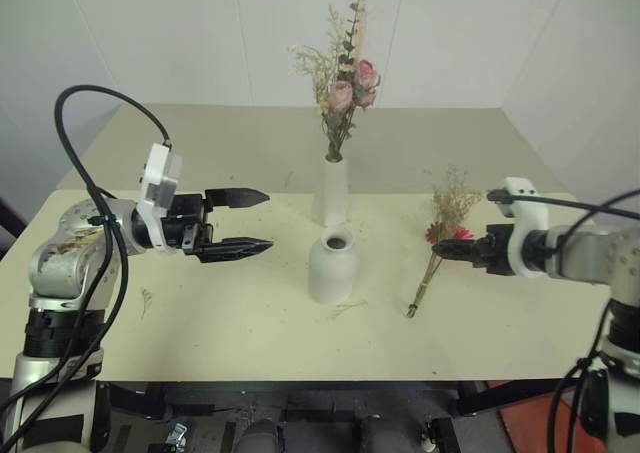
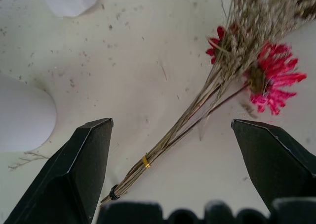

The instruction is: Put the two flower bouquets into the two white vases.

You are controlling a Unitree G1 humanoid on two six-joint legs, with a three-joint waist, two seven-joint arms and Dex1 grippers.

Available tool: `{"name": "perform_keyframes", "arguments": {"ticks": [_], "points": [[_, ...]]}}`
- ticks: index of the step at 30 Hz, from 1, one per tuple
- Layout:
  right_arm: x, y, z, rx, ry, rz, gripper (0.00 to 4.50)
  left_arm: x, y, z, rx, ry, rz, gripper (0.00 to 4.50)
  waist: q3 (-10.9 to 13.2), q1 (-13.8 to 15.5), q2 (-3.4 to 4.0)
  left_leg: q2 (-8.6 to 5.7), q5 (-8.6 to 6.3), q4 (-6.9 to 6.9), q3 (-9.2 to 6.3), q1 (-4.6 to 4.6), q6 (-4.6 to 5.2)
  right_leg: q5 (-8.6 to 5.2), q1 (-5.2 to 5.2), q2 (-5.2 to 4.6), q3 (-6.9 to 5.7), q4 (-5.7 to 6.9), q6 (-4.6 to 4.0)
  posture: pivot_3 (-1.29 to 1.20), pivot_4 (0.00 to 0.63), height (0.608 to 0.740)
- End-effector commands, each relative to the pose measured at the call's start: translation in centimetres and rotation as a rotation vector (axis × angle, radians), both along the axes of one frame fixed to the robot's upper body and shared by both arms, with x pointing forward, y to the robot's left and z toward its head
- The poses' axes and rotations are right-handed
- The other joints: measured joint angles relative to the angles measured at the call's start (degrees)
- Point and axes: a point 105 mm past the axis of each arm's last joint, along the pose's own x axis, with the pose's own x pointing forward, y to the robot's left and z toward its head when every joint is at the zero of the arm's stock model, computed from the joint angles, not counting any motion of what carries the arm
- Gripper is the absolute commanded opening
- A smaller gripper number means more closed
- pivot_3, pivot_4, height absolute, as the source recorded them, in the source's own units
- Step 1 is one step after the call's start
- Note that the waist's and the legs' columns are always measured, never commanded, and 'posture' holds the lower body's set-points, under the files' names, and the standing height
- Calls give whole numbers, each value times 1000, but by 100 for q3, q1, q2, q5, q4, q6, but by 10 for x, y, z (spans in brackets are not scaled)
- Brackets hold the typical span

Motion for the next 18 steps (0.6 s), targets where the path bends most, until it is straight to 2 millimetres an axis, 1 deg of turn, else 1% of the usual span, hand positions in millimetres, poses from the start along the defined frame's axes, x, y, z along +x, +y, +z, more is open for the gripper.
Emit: {"name": "perform_keyframes", "arguments": {"ticks": [1, 3, 6, 7, 9, 11, 13, 14, 15, 16, 18], "points": [[16, -3, -9, 23, 83, -94, 4500, -5, -2, 8, 0, -36, -13, 4457, 0, -22, 0, 0, 0, -1, 0, 0, 0, 0, -1, 1, 0, 0, 0, 0, 150, 740], [21, 0, -15, 25, 121, -115, 4500, -5, -2, 8, 1, -36, -12, 4457, 0, -31, 0, 1, 0, -4, 0, -4, 0, 0, -8, 2, 1, 2, 0, 0, 150, 740], [30, -1, -30, 11, 200, -194, 4500, -3, -2, 8, 6, -40, 6, 4457, 0, -44, 1, 1, 0, -5, 0, -9, 0, 0, -12, 2, 1, 0, 0, 0, 150, 740], [33, -2, -34, 0, 211, -224, 4500, -3, -2, 8, 6, -42, 11, 4457, 0, -46, 1, 1, 0, -4, 1, -8, 0, 1, -12, 2, 1, 0, 0, 0, 150, 740], [39, -3, -37, -2, 190, -257, 4500, -2, -2, 8, 5, -44, 16, 4457, 0, -47, 1, 2, 0, -4, 0, -8, 0, 1, -11, 2, 0, 1, 0, 0, 150, 740], [45, 3, -34, 9, 170, -250, 4135, -4, -1, 9, 5, -45, 18, 4500, -1, -49, 1, 2, 0, -4, 0, -7, 0, 1, -8, 1, -2, 0, 0, 0, 150, 740], [48, 13, -29, 25, 136, -221, 3608, -5, -1, 9, 6, -45, 21, 4500, 0, -58, 1, 2, 0, -4, 0, -5, 0, 1, -6, 1, -2, -1, 1, 0, 150, 740], [50, 15, -26, 24, 113, -216, 3299, -5, 0, 9, 6, -45, 23, 4500, -1, -70, 1, 2, 0, -4, -1, -5, 0, 1, -7, 2, -2, 0, 1, 0, 150, 740], [52, 15, -24, 26, 82, -225, 2886, -5, 0, 9, 7, -45, 25, 4500, 0, -80, 1, 3, 0, -5, -1, -5, 0, 1, -8, 2, -2, 0, 1, 0, 150, 740], [54, 15, -22, 36, 68, -229, 2586, -5, 0, 9, 7, -46, 27, 4500, 0, -97, 1, 3, 0, -5, -1, -6, 0, 1, -9, 2, -1, 0, 1, 0, 150, 740], [57, 14, -18, 60, 44, -243, 1838, -4, 0, 9, 9, -47, 29, 4500, 0, -132, 2, 2, 0, -6, -1, -8, 0, 1, -10, 2, -1, 0, 1, 0, 150, 740]]}}
